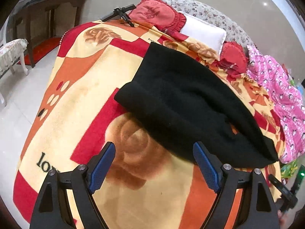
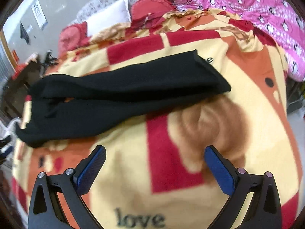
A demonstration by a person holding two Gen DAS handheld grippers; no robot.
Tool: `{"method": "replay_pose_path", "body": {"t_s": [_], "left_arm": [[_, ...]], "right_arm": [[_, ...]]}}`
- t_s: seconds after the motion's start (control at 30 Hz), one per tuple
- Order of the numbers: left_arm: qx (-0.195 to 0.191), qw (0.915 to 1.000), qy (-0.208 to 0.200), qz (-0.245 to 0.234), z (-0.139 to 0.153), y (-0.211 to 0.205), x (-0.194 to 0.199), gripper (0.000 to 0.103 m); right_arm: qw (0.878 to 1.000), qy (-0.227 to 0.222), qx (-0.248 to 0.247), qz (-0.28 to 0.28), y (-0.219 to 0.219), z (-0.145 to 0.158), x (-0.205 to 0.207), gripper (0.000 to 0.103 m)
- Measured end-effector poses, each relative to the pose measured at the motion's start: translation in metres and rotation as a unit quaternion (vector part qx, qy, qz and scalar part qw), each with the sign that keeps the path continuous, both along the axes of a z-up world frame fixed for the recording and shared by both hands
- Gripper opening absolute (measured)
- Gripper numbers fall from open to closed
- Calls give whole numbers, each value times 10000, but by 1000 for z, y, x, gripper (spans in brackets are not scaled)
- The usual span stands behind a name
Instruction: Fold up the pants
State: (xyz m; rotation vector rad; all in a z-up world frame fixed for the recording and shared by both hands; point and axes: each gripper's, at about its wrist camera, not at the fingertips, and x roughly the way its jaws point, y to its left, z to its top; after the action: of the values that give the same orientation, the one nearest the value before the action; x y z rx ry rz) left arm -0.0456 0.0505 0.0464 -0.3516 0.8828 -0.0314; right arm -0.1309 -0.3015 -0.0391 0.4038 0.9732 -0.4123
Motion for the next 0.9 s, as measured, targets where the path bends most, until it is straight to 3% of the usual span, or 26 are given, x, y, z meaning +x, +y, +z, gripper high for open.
{"method": "replay_pose_path", "body": {"t_s": [0.13, 0.33, 0.63, 0.73, 0.9], "left_arm": [[-133, 9998, -87, 135, 3, -8, 7, 84], [159, 9998, 28, 96, 0, -24, 27, 84], [250, 9993, 276, 60, -15, -35, 44, 83], [259, 9990, 354, 19, -19, -34, 48, 83], [227, 9988, 434, 8, -25, -30, 51, 84]], "right_arm": [[9987, -245, 436, 59, 1, 4, -1, 103], [9992, -241, 307, -12, 2, 7, 12, 103], [9950, -480, 511, 715, 20, 17, 58, 102], [9928, -304, 726, 904, 16, 5, 84, 101], [9978, -15, 206, 629, -10, -1, 116, 96]]}}
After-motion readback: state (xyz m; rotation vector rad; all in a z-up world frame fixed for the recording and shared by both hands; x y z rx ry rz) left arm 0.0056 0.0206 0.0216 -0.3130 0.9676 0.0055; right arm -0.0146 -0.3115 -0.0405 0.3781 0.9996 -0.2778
